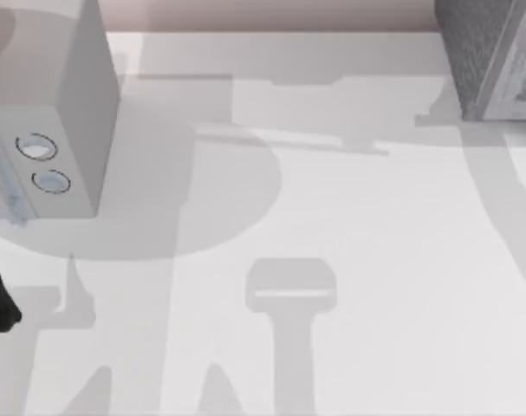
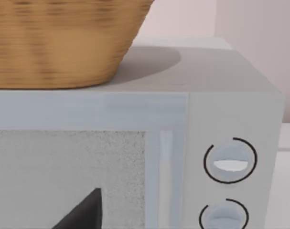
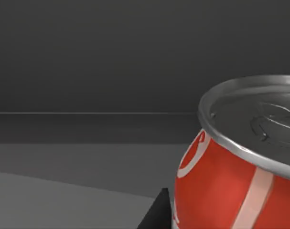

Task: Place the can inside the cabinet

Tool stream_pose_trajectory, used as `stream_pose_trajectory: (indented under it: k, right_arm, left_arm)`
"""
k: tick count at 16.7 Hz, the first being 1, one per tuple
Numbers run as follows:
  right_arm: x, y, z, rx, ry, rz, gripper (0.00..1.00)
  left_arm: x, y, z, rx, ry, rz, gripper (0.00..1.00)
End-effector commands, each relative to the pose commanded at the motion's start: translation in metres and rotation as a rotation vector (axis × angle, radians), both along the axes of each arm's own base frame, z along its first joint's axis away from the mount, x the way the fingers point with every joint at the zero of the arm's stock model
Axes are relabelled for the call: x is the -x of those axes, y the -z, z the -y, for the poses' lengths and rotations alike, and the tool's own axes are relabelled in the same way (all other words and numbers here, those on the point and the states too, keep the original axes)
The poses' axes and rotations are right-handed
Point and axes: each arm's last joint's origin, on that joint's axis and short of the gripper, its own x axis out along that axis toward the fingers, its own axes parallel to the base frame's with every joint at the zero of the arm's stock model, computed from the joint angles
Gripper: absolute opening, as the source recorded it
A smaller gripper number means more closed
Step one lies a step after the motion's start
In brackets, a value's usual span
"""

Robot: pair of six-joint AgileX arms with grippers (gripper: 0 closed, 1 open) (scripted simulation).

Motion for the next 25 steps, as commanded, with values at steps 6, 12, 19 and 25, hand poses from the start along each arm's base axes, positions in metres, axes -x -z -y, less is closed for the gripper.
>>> stream_pose_trajectory:
  k: [6,12,19,25]
  right_arm:
    - [-0.016,-0.011,-0.006,-0.001,0.000,0.001,0.00]
    - [-0.022,-0.013,-0.005,-0.003,0.006,-0.004,0.00]
    - [-0.056,-0.032,-0.008,-0.005,0.004,0.003,0.00]
    - [-0.089,-0.037,-0.010,0.000,0.002,-0.011,0.00]
  left_arm:
    - [0.000,0.000,0.000,0.000,0.000,0.000,1.00]
    - [0.000,0.000,0.000,0.000,0.000,0.000,1.00]
    - [0.000,0.000,0.000,0.000,0.000,0.000,1.00]
    - [0.000,0.000,0.000,0.000,0.000,0.000,1.00]
